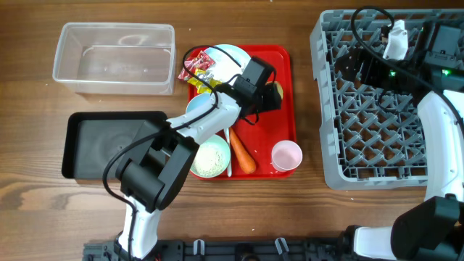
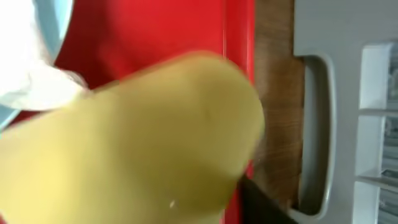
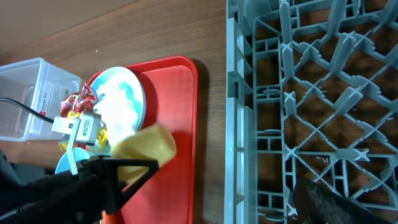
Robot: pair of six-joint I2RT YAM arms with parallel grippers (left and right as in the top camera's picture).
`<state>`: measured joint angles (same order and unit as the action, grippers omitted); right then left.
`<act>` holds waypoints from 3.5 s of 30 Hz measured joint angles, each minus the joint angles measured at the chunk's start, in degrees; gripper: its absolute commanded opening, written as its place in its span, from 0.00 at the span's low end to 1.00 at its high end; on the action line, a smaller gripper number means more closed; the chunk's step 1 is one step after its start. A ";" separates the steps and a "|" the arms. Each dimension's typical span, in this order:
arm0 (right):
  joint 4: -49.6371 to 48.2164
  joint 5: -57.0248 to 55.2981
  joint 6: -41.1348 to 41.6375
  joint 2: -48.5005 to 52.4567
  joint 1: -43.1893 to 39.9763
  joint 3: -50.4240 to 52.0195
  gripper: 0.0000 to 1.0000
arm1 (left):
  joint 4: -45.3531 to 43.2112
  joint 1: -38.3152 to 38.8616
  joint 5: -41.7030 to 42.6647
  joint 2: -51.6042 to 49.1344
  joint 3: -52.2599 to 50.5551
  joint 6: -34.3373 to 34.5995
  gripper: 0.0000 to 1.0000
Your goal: Sort waste into correct bins and load items into the dishwasher rack
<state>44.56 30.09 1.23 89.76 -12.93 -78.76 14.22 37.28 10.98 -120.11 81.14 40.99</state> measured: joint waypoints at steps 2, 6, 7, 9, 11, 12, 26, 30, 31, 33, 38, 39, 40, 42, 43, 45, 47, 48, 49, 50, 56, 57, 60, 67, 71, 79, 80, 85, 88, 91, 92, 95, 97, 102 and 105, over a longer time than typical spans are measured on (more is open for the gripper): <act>0.00 0.00 0.00 0.00 0.00 0.00 1.00 | -0.87 0.15 -0.09 0.00 0.00 -0.07 0.04; -0.02 0.00 0.00 0.00 0.00 0.00 1.00 | -2.80 0.17 -0.24 1.09 1.16 -0.17 0.04; -0.02 0.02 0.00 0.00 0.00 0.00 1.00 | -3.15 0.17 0.46 1.09 1.16 -0.17 0.04; -0.02 0.00 0.00 0.00 0.00 0.00 1.00 | -3.61 0.17 1.99 1.20 1.11 -0.42 0.04; -0.02 0.00 0.00 0.00 0.00 0.00 1.00 | -2.82 0.17 3.37 2.45 0.92 -1.31 0.04; -0.04 0.00 0.00 0.00 0.00 0.00 1.00 | -1.22 0.17 3.89 4.26 0.57 -2.23 0.04; -8.26 41.11 -11.58 0.00 0.44 0.00 1.00 | 3.37 -27.12 60.94 23.54 0.20 -11.78 0.04; -13.14 47.50 -12.02 0.00 6.45 0.02 1.00 | 2.08 -26.77 67.47 23.54 0.20 -14.45 0.04; -14.36 48.11 -11.93 0.02 8.41 0.04 1.00 | 1.73 -26.62 68.30 23.54 0.20 -14.84 0.04; -18.40 49.03 -10.88 0.13 11.76 0.04 1.00 | 1.42 -26.40 69.51 23.54 0.20 -15.63 0.04; -27.63 49.83 -4.15 5.07 16.81 0.11 1.00 | 1.38 -26.40 72.02 23.54 0.17 -19.32 0.04; -28.13 49.83 -3.39 6.38 17.75 0.13 1.00 | 1.38 -26.40 72.26 23.54 0.17 -19.45 0.04; -28.89 49.83 -2.64 7.19 18.36 0.13 1.00 | 1.25 -26.40 72.57 23.54 0.17 -19.56 0.04; -30.75 49.86 -1.20 7.93 19.28 0.20 1.00 | 1.18 -26.40 73.05 23.54 0.17 -19.76 0.04; -31.61 49.86 -0.61 7.98 19.61 0.20 1.00 | 1.18 -26.40 73.11 23.54 0.17 -19.76 0.04; -33.11 49.86 0.55 7.98 20.41 0.20 0.92 | 1.18 -26.18 73.13 23.54 0.17 -19.78 0.04; -33.51 49.88 1.36 7.98 21.03 0.20 0.86 | 1.18 -25.33 73.13 23.54 0.17 -19.93 0.04; -33.48 49.88 1.60 7.98 21.14 0.20 0.83 | 1.20 -24.94 73.13 23.54 0.17 -20.20 0.04; -33.51 50.10 1.77 7.98 21.27 0.20 0.81 | 1.20 -24.61 73.09 23.54 0.17 -20.63 0.04; -33.51 50.34 1.88 7.98 21.29 0.20 0.77 | 1.20 -24.57 73.11 23.54 0.17 -20.83 0.04; -33.29 51.36 2.43 7.98 21.46 0.20 0.61 | 1.20 -24.59 72.78 23.54 0.15 -21.27 0.04; -33.22 51.36 2.43 7.98 21.46 0.20 0.58 | 1.20 -24.59 72.70 23.54 0.15 -21.42 0.04; -33.05 51.34 2.40 7.98 21.46 0.20 0.65 | 1.20 -24.59 72.61 23.54 0.15 -21.42 0.04; -30.64 51.01 1.75 8.09 21.49 0.44 0.84 | 1.16 -24.57 72.50 23.54 0.15 -21.44 0.04; -30.91 50.93 1.51 8.13 21.49 2.19 0.84 | 1.20 -24.57 72.39 23.54 0.15 -21.44 0.04; -35.17 52.41 1.53 8.33 21.49 2.36 0.70 | 1.16 -24.57 72.28 23.54 0.15 -21.44 0.04; -35.39 52.63 1.53 8.33 21.49 2.36 0.65 | 1.18 -24.57 72.28 23.54 0.15 -21.44 0.04; -35.43 53.53 1.57 8.39 21.46 2.40 0.56 | 1.16 -24.57 72.19 23.54 0.15 -21.86 0.04; -35.43 53.51 1.57 8.41 21.46 2.40 0.55 | 1.18 -24.57 72.17 23.54 0.15 -21.86 0.20; -35.45 53.53 1.55 8.41 21.49 2.40 0.55 | 1.16 -24.57 72.26 23.54 0.15 -22.05 0.33; -35.47 53.53 1.53 8.41 21.49 2.40 0.55 | 1.18 -24.57 72.24 23.54 0.13 -22.05 0.35; -35.93 53.51 1.53 8.46 21.46 2.40 0.55 | 1.16 -24.57 72.26 23.54 0.13 -22.05 0.35; -36.09 53.51 1.53 8.50 21.33 2.40 0.54 | 1.18 -24.57 72.26 23.54 0.13 -22.05 0.35; -36.13 56.39 1.53 8.52 15.47 2.40 0.54 | 1.16 -24.57 72.24 23.54 0.13 -22.05 0.32; -36.17 58.45 1.53 8.57 10.80 2.40 0.55 | 1.16 -24.57 72.26 23.54 0.13 -22.08 0.32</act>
<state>8.38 88.53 2.76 98.32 -2.13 -76.36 15.38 12.71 83.24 -96.57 81.28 18.92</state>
